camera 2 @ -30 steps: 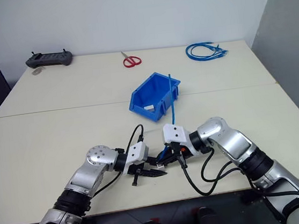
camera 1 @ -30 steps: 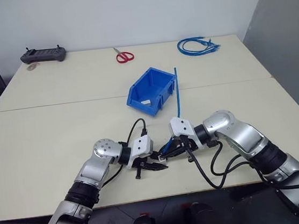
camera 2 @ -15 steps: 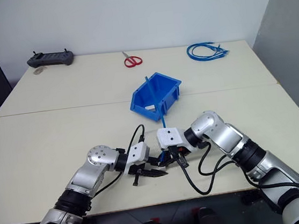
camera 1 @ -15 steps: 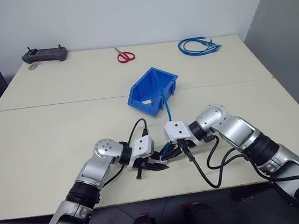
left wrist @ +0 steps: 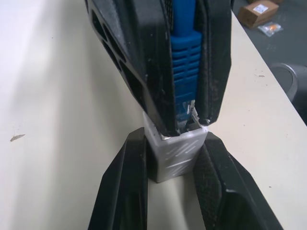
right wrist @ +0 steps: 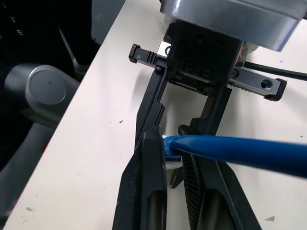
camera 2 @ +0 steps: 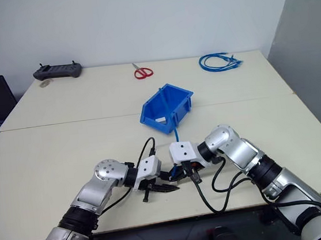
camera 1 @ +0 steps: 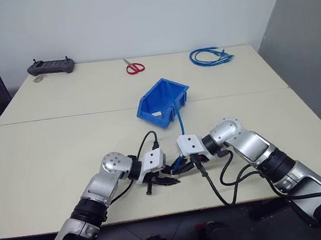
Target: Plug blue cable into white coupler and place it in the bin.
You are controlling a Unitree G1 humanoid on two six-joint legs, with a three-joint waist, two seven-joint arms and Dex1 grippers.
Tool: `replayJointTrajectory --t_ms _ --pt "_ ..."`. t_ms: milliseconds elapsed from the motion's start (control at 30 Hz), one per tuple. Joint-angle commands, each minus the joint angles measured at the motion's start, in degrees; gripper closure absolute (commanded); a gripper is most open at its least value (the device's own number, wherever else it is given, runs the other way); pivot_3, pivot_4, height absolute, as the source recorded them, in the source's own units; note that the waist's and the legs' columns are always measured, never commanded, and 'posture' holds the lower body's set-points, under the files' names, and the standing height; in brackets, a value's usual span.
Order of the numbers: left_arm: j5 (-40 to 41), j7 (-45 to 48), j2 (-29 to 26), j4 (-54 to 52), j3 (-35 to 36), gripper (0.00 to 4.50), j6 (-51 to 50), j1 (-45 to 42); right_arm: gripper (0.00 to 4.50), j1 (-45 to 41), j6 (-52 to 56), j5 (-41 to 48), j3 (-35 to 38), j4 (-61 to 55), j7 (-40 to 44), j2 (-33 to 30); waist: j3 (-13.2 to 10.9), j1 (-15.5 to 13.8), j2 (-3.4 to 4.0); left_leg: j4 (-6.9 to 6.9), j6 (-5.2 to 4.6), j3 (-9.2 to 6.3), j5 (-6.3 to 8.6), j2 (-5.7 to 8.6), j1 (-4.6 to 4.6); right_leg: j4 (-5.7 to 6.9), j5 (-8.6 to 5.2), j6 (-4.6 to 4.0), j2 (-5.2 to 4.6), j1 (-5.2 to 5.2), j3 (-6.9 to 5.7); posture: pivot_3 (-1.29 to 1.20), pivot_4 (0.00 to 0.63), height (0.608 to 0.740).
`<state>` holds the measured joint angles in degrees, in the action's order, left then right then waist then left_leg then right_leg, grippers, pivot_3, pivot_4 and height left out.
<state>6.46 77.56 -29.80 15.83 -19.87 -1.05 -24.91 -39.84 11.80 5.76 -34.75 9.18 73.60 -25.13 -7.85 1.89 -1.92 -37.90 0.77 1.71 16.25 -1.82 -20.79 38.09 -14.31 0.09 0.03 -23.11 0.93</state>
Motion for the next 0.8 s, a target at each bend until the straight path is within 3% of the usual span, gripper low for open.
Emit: replayJointTrajectory --t_ms 33,333,367,533,700,800 --pt "1.1 1.5 0.3 -2.4 -0.3 3.52 0.3 -0.1 4.33 6.2 0.0 -8.8 -6.4 9.0 -1.9 -1.4 0.2 0.0 0.05 0.0 0.0 -0.01 0.0 -0.02 0.01 0.02 -0.02 -0.03 0.0 0.0 0.0 0.0 0.15 0.74" --pt "0.8 1.8 1.0 -2.0 -0.6 3.52 0.9 -0.6 4.33 7.8 -0.5 -9.4 -6.4 10.9 -4.6 -0.4 1.0 0.1 0.31 0.05 -0.05 -0.03 0.03 -0.03 0.16 0.04 -0.11 -0.2 0.36 0.04 0.02 0.0 0.15 0.74" --pt "1.0 2.0 1.0 -2.0 -0.5 2.85 0.4 -0.7 4.33 7.6 0.1 -8.8 -5.6 10.4 -4.8 -0.4 1.0 0.1 0.34 0.06 -0.05 -0.03 0.03 -0.06 0.21 0.06 -0.14 -0.24 0.36 0.07 0.01 0.0 0.15 0.74" --pt "2.3 2.8 -0.2 -4.7 0.7 1.83 -2.2 0.6 4.33 6.6 5.0 -4.6 -0.4 4.4 -5.2 -1.7 1.1 0.0 0.52 0.07 -0.06 -0.03 0.03 -0.08 0.3 0.11 -0.18 -0.31 0.47 0.13 0.02 0.0 0.15 0.74" --pt "4.6 1.9 -4.0 -12.0 3.3 0.96 -6.7 5.0 4.33 7.6 17.2 2.2 7.0 -9.7 -5.5 -4.7 0.7 0.0 0.58 0.05 -0.05 0.0 0.04 -0.42 0.0 0.17 -0.2 -0.35 0.47 -0.13 0.02 0.0 0.15 0.74" --pt "7.4 -2.6 -5.6 -19.1 7.7 0.29 -11.7 8.2 4.33 5.6 29.3 9.4 15.0 -17.6 -8.3 -5.3 -0.1 -0.1 0.73 0.05 -0.04 -0.02 0.05 -0.5 -0.1 0.1 -0.23 -0.4 0.46 -0.18 -0.05 0.0 0.15 0.74"
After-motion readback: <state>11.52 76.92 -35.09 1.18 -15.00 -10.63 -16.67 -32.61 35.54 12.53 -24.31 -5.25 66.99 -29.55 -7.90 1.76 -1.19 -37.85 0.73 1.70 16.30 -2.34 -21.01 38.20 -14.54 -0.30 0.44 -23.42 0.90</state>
